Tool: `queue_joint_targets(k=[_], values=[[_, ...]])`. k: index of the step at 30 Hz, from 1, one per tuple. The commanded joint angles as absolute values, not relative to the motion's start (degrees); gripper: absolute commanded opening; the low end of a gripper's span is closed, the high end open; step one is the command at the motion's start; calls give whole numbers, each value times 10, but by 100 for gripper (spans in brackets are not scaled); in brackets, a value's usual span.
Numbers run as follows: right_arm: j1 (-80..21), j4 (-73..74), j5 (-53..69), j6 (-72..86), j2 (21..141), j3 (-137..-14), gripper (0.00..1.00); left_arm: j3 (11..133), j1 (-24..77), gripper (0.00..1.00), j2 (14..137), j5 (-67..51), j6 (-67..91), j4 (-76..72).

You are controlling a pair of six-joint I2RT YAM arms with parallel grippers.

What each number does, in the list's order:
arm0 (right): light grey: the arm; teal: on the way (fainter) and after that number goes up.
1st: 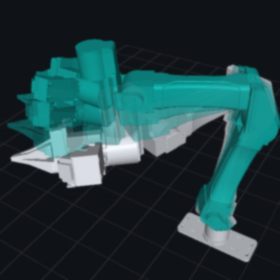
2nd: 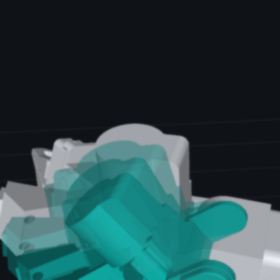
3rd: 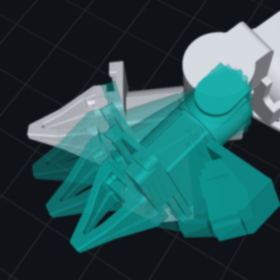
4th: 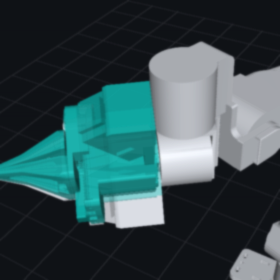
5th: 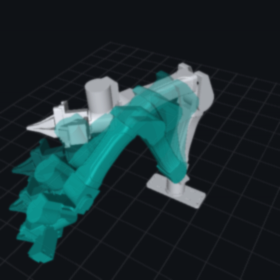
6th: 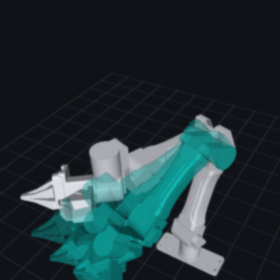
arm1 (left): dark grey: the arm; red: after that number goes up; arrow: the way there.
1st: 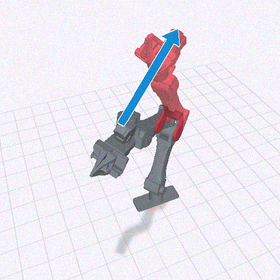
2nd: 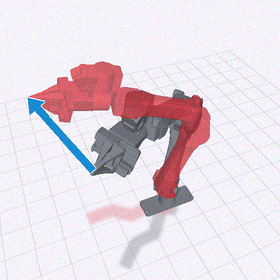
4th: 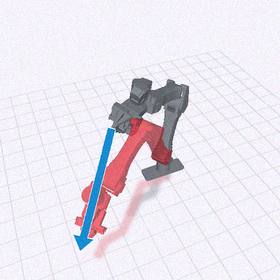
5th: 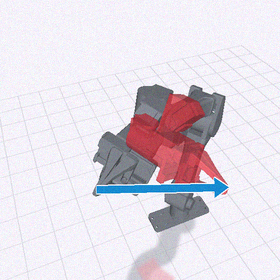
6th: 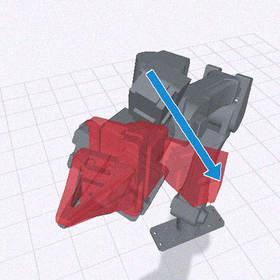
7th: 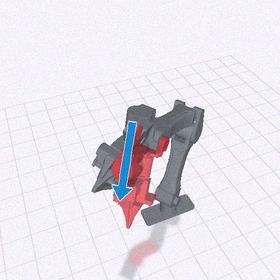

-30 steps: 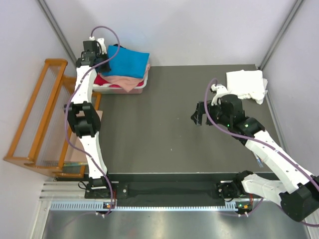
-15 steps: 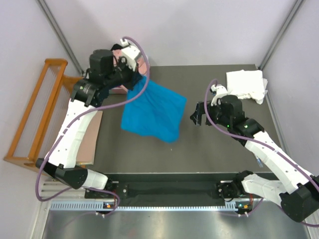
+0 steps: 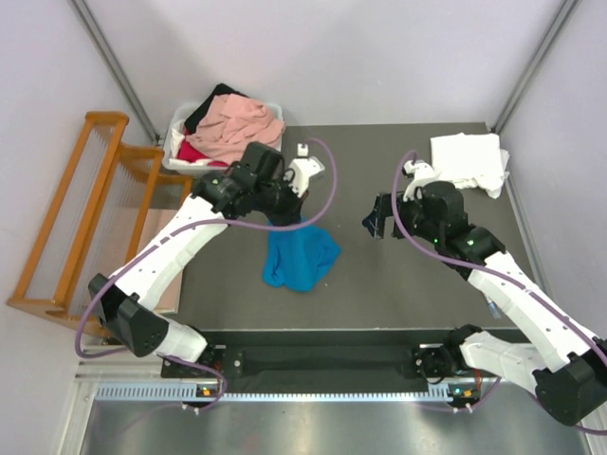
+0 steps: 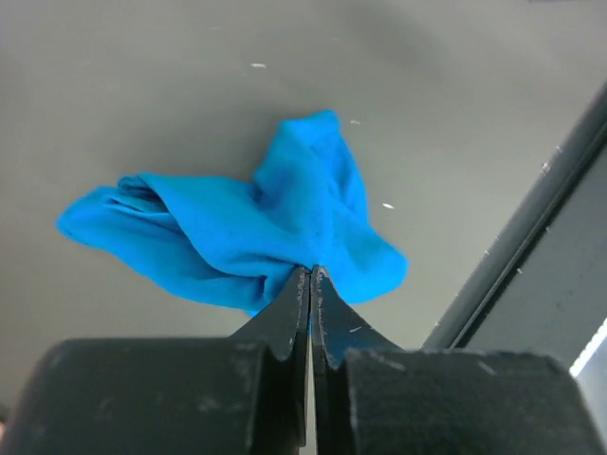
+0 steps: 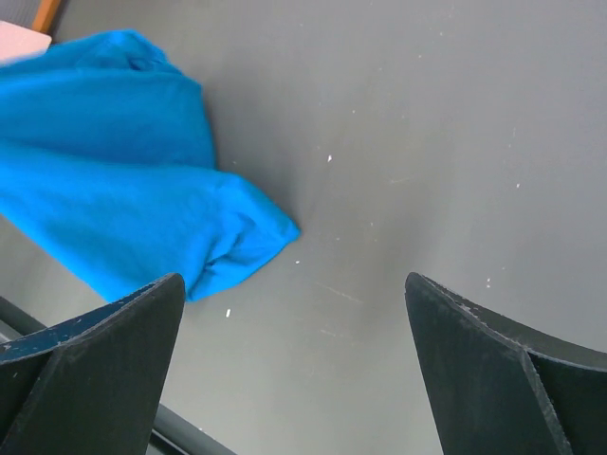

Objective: Fold and stack the t-shirts
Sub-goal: Move the tshirt to the center of the board

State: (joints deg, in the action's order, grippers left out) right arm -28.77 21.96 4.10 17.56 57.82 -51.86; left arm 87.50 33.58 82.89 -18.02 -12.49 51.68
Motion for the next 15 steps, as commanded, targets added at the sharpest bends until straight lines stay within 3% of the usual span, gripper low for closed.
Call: queue_joint_targets(k=[1,10,11,12,13,15], values=[[-297,202,38,184,558,-552,100,836,374,0,819,-177,-136,499],[-297,208,32,179,552,-554,100,926,386,0,853,-231,-104,516],[-297,207,32,180,551,-553,100,932,388,9,859,-237,-102,525],[-296,206,34,182,552,-553,100,934,389,25,864,-254,-101,526],[-296,206,35,183,553,-551,100,931,390,49,869,-256,-92,523],[-296,206,37,184,554,-549,100,925,388,59,870,-221,-74,492]])
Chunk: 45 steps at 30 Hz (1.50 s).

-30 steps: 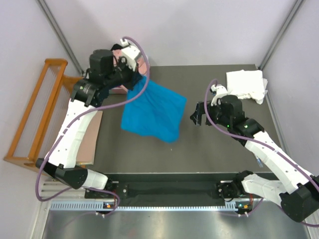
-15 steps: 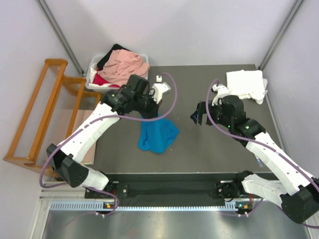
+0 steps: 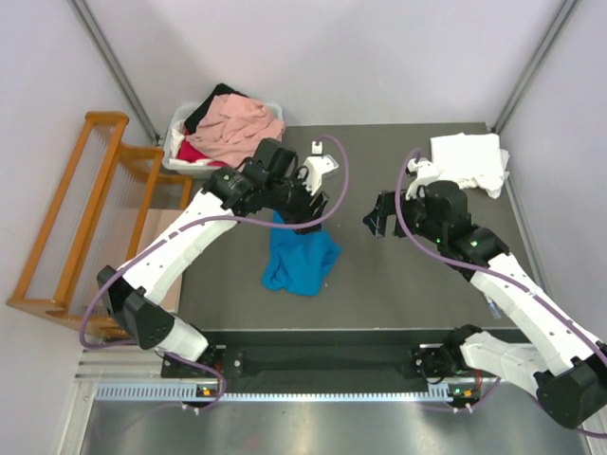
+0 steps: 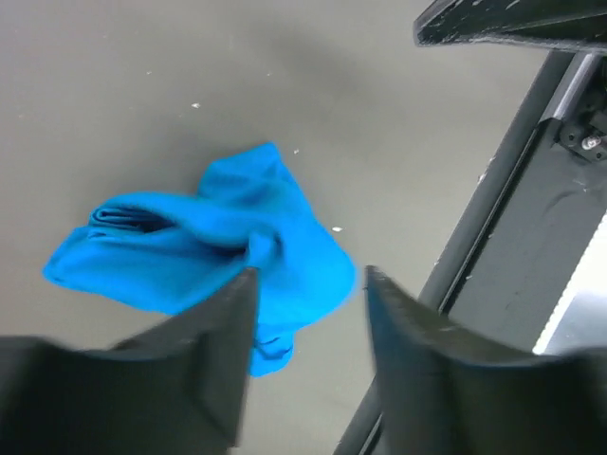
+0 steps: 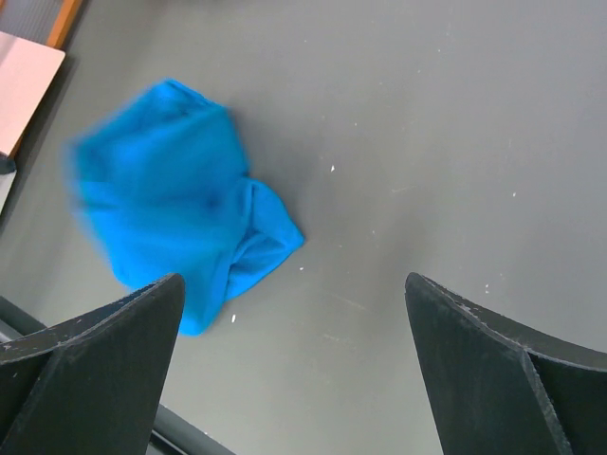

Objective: Fold and stack the t-shirts
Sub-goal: Move the tshirt to the center of the board, then flatten the tshirt out

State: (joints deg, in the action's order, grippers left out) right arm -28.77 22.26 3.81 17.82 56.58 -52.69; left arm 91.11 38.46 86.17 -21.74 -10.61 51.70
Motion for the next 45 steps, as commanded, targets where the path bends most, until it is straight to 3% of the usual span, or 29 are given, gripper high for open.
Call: queue_joint_targets(k=[1,2,4,5,10,18,22,35,45], values=[[-297,207,37,184,552,-548,100,925,375,61,869,-200,-43,483],[-297,207,38,184,553,-548,100,929,359,63,869,-192,-26,469],[-297,208,42,183,553,-548,99,939,279,78,877,-219,26,446],[-298,209,44,182,552,-548,100,957,253,95,881,-224,37,445],[-322,196,92,182,581,-548,100,951,110,96,869,-131,81,426],[-509,192,55,179,778,-630,100,834,-68,93,797,-168,86,410],[-568,194,52,171,911,-710,100,781,-76,93,760,-165,69,401],[-572,238,76,125,1156,-970,100,684,-75,92,707,-267,25,393],[-544,224,61,140,1212,-943,100,693,-93,93,685,-236,7,392]])
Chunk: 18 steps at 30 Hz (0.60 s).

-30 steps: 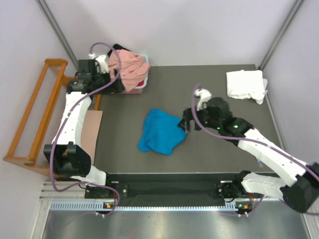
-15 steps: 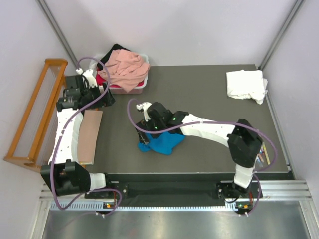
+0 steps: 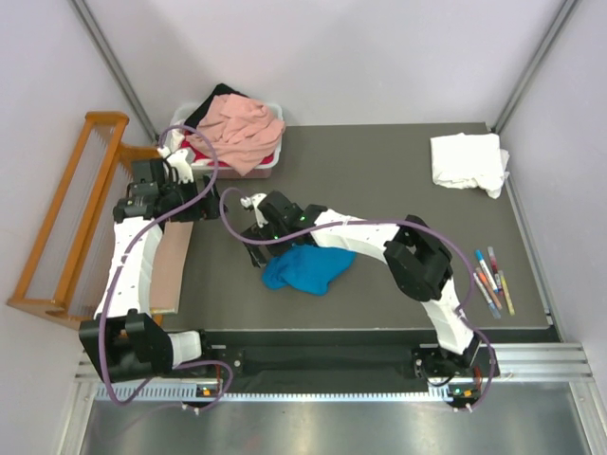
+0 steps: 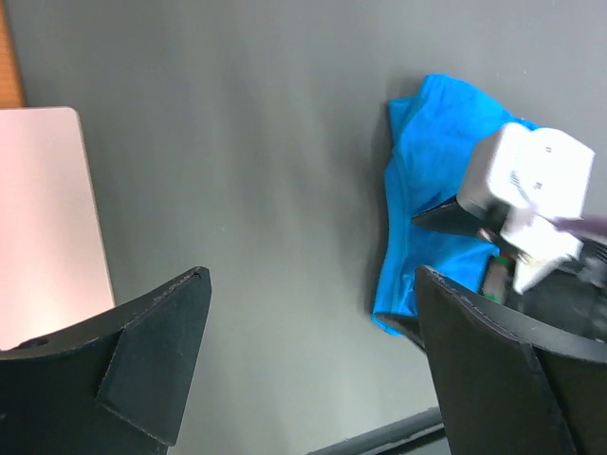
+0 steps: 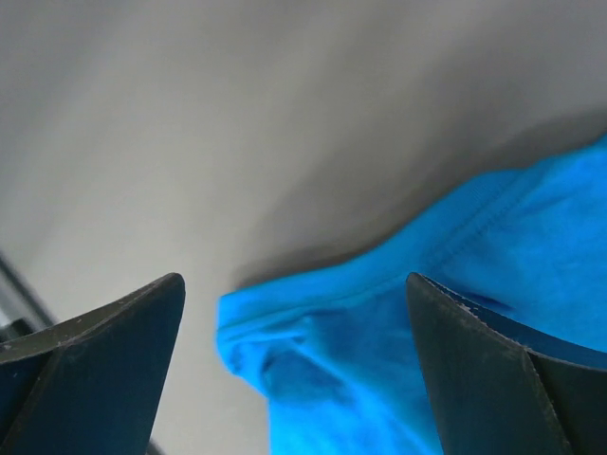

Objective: Fold and stack the t-shirts
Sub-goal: Flatten the tshirt out

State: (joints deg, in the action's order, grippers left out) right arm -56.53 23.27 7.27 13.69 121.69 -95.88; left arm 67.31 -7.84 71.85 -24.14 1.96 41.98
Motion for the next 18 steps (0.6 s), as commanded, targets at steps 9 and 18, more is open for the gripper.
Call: queue_joint_targets(k=[9,18], values=[[-502,192,56,152,1204,-882,100,695,-111,92,698,-267,11,395],[-504,199,68,155,1228,-881,46,707,-113,92,696,-260,4,393]])
